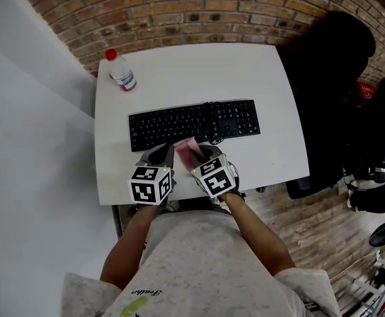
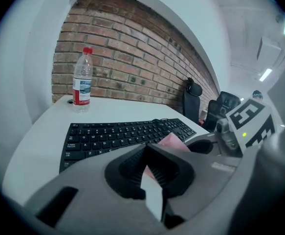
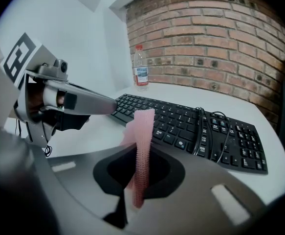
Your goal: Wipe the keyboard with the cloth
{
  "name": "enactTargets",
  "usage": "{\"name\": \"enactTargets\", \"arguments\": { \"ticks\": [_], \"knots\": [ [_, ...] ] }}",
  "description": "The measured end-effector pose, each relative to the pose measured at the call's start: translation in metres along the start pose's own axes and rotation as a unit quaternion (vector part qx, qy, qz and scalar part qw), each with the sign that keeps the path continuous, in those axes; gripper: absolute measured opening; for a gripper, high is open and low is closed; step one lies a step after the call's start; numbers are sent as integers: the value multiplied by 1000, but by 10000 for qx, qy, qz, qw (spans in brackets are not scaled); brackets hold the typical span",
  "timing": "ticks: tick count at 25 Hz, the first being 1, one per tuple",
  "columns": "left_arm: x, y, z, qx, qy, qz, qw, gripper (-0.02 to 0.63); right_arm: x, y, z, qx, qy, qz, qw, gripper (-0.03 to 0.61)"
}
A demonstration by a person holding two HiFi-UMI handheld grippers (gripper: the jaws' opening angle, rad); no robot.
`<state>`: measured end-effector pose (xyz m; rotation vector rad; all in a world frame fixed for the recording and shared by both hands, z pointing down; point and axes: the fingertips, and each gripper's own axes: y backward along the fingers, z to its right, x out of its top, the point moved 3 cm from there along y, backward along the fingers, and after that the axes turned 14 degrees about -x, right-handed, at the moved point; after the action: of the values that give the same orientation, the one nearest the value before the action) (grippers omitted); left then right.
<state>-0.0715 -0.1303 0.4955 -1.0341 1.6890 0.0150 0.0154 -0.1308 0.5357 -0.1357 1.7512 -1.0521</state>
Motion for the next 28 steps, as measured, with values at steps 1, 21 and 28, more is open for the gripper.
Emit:
{"name": "enactTargets", "arguments": {
  "ticks": [1, 21, 28],
  "knots": [
    [0, -3, 2, -21, -12, -8, 10000, -3, -1, 1, 3, -20, -12, -3, 10000, 26],
    [5, -42, 42, -331, -166, -121, 9992, -3, -27, 23, 55, -379, -340, -53, 9987, 26],
    [4, -51, 48, -369, -173, -135, 9991, -3, -34, 27, 70, -437, -386, -57, 9983, 26]
  ]
}}
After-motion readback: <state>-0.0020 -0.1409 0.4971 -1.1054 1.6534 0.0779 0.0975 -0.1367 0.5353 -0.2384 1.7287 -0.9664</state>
